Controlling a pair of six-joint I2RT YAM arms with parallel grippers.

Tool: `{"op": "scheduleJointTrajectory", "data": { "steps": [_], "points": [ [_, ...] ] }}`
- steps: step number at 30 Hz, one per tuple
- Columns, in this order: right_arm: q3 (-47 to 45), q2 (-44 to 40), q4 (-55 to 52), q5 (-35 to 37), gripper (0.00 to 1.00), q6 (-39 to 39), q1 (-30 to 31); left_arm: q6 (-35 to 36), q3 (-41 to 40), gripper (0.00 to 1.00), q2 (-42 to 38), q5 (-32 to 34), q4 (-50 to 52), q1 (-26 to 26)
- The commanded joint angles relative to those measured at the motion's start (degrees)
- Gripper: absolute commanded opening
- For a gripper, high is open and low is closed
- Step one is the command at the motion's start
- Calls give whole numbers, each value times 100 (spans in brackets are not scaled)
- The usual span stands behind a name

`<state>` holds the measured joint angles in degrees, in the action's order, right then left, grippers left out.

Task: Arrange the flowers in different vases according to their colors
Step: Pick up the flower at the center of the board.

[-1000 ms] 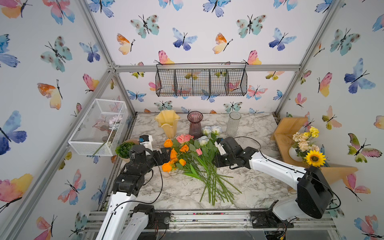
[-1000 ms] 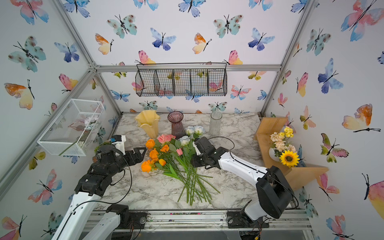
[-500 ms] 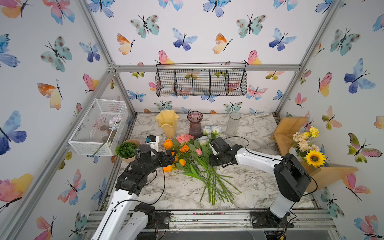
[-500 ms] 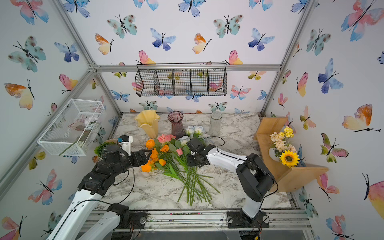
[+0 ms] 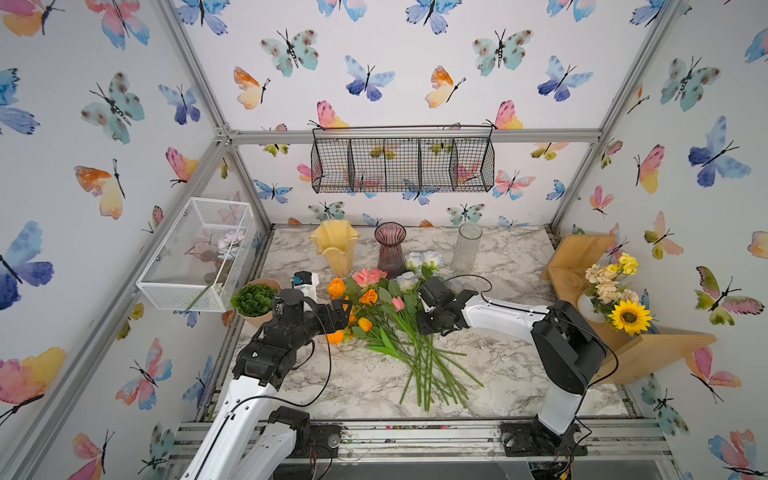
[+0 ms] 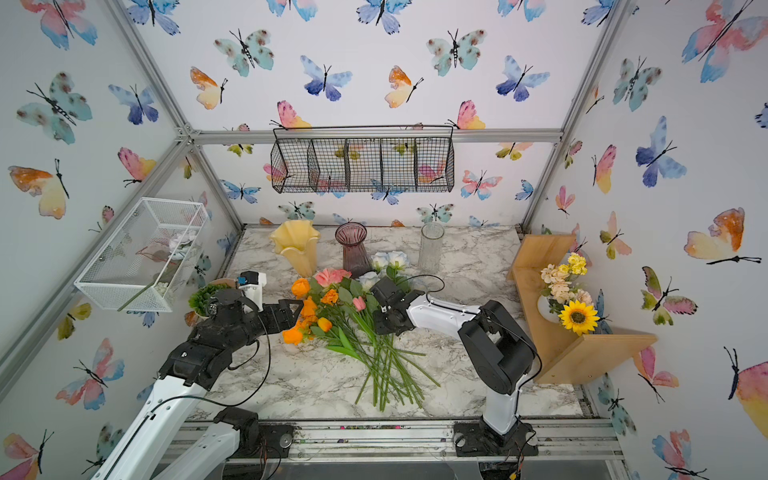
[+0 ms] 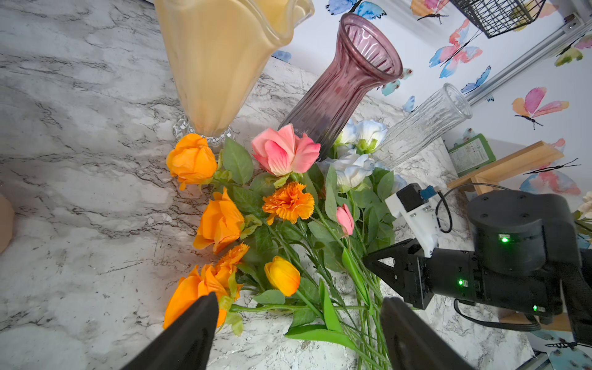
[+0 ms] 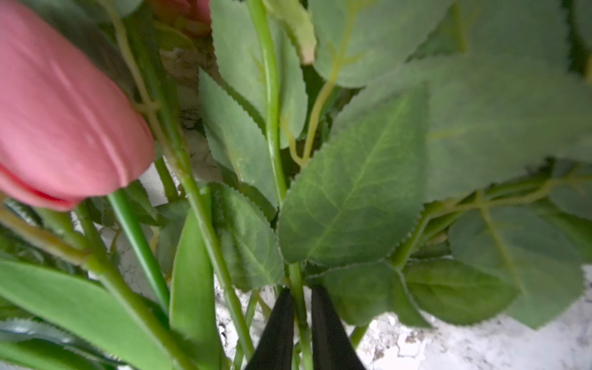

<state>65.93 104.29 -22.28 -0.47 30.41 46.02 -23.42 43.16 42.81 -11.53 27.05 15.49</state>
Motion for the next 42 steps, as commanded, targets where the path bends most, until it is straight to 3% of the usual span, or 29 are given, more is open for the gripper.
{"op": "scheduleJointTrajectory", "data": {
  "steps": [1, 11, 22, 34, 42],
  "points": [
    [139, 118, -121, 277, 18, -85, 21, 10, -18, 85, -30, 125, -68, 16],
    [284, -171, -183, 549, 2, -403, 21, 5, -15, 84, -25, 124, -68, 33],
    [500, -903, 211, 1266, 2, -1210, 21, -2, -18, 85, -44, 194, -59, 138],
    [509, -1363, 1884, 1664, 2, -1833, -445, -54, -18, 86, -89, 472, -25, 526],
    [1494, -1557, 2020, 1544, 2, -1974, -726, -39, 6, 87, -106, 536, 11, 578]
  ]
}}
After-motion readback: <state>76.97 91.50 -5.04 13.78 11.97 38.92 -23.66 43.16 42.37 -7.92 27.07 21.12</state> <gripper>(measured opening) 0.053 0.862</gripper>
